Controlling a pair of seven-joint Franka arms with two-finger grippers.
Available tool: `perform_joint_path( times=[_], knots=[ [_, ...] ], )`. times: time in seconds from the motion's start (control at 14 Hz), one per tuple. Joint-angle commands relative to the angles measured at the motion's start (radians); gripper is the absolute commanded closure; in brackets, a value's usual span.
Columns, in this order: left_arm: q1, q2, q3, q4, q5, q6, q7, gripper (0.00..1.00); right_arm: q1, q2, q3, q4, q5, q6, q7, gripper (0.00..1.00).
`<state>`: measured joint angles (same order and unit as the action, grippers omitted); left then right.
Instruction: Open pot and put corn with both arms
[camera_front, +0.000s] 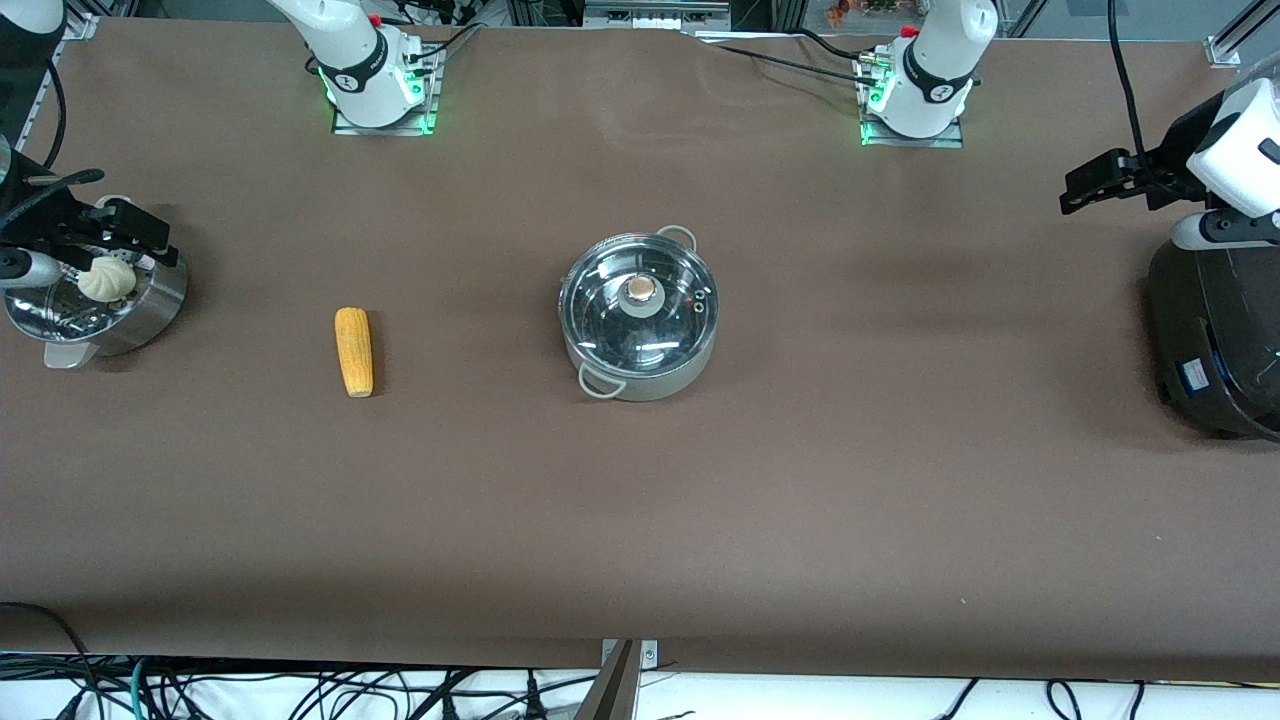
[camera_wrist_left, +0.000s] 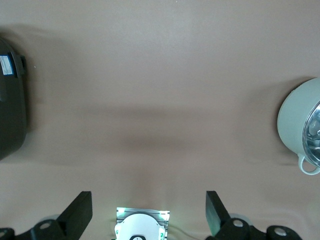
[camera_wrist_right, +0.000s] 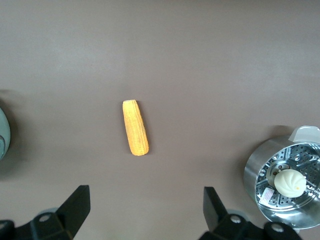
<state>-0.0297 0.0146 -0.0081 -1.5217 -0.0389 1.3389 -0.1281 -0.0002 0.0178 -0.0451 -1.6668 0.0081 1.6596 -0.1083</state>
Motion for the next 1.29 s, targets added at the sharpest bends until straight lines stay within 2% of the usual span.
perform_joint_path(
  times=[0.0,0.64,0.93,1.21],
  knots=[
    [0.013,-0.028,-0.006,-0.025,-0.013,0.005,0.019,0.00,-0.003,0.010,0.001,0.021,0.000,-0.003,0.012,0.00],
    [0.013,-0.033,-0.010,-0.034,-0.012,0.005,0.018,0.00,-0.003,0.010,0.001,0.021,-0.002,-0.006,0.001,0.00],
    [0.011,-0.033,-0.009,-0.028,-0.012,0.009,0.007,0.00,-0.001,0.011,0.001,0.009,-0.010,-0.008,0.060,0.00],
    [0.007,-0.027,-0.015,-0.031,-0.012,0.011,-0.002,0.00,0.009,0.039,0.002,0.021,-0.008,-0.099,0.075,0.00]
  ],
)
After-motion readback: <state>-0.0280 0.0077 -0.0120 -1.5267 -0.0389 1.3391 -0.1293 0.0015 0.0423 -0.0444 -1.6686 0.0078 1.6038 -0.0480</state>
